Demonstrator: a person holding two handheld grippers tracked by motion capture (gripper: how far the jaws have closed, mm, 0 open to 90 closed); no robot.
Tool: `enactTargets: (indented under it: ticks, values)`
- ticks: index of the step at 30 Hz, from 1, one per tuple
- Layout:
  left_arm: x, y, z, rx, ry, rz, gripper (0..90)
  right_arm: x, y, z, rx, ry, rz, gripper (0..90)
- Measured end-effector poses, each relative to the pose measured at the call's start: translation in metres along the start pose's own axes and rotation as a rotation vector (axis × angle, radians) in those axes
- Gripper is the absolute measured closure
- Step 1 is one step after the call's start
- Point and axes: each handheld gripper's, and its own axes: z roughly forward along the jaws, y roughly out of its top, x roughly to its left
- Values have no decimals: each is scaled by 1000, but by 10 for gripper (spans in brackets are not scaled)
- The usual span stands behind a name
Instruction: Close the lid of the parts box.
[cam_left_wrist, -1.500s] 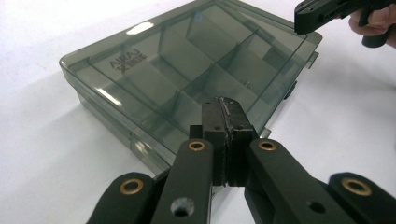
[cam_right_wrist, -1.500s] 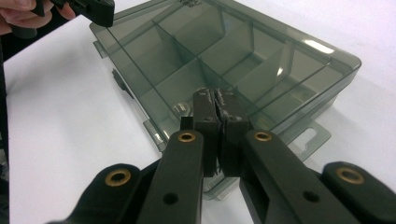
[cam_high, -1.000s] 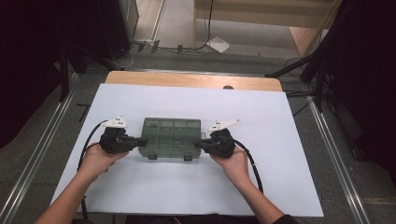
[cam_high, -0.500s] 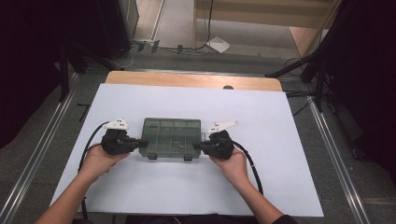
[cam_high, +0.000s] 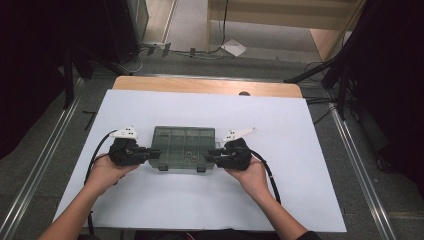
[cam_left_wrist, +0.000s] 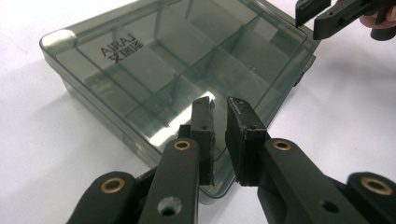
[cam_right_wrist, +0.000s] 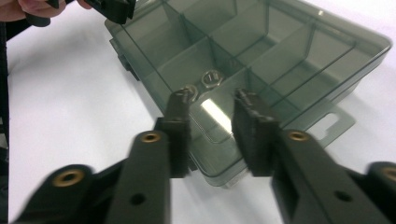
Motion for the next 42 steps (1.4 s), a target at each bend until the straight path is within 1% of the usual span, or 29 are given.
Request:
enactTargets:
  ticks: [2, 4, 6, 7, 8, 11, 12, 13, 14, 15, 16, 17, 19, 24, 28, 32, 36, 38, 42]
  values:
    - [-2, 2, -2, -3, -11, 11, 709, -1, 0, -3, -6, 15, 5, 561]
    - [-3, 3, -2, -7, -16, 27, 600, -2, 0, -5, -15, 30, 6, 481]
    - [-5, 4, -3, -5, -5, 40, 505, -2, 0, -7, -21, 36, 2, 421]
    - [-7, 5, -3, -11, -12, 45, 471, -2, 0, -8, -22, 32, 2, 392]
    - [-8, 5, -3, -9, -10, 54, 432, -2, 0, -9, -21, 39, -1, 359]
    - [-11, 6, -4, -6, -2, 70, 361, -1, 0, -12, -26, 38, -22, 307]
    - [-12, 7, -4, -5, 5, 69, 339, 0, 0, -13, -27, 36, -23, 295]
    - [-13, 7, -4, -5, 8, 64, 329, 1, -1, -14, -24, 27, -36, 288]
    - [-14, 7, -5, -1, 17, 64, 327, 1, -1, -14, -20, 28, -50, 278]
    - [-14, 7, -5, 3, 25, 65, 327, 2, -2, -16, -17, 23, -72, 270]
    - [-16, 8, -6, 9, 38, 69, 327, 3, -2, -16, -19, 23, -74, 261]
    - [-16, 8, -6, 10, 36, 69, 326, 4, -3, -17, -18, 25, -73, 254]
    - [-17, 8, -7, 15, 28, 63, 252, 5, -3, -19, -18, 25, -78, 249]
    - [-22, 7, -10, 15, 51, 86, 252, 7, -5, -24, -13, 28, -84, 237]
    - [-27, 5, -12, 19, 53, 102, 252, 8, -9, -28, -17, 26, -89, 228]
    - [-31, 3, -13, 22, 57, 132, 252, 9, -12, -33, -12, 19, -91, 224]
    - [-33, 1, -14, 24, 54, 127, 252, 9, -15, -37, -14, 18, -85, 222]
    - [-34, 0, -15, 18, 53, 124, 252, 9, -17, -38, -13, 15, -87, 221]
    - [-35, -3, -17, 15, 61, 125, 252, 10, -20, -41, -10, 13, -87, 221]
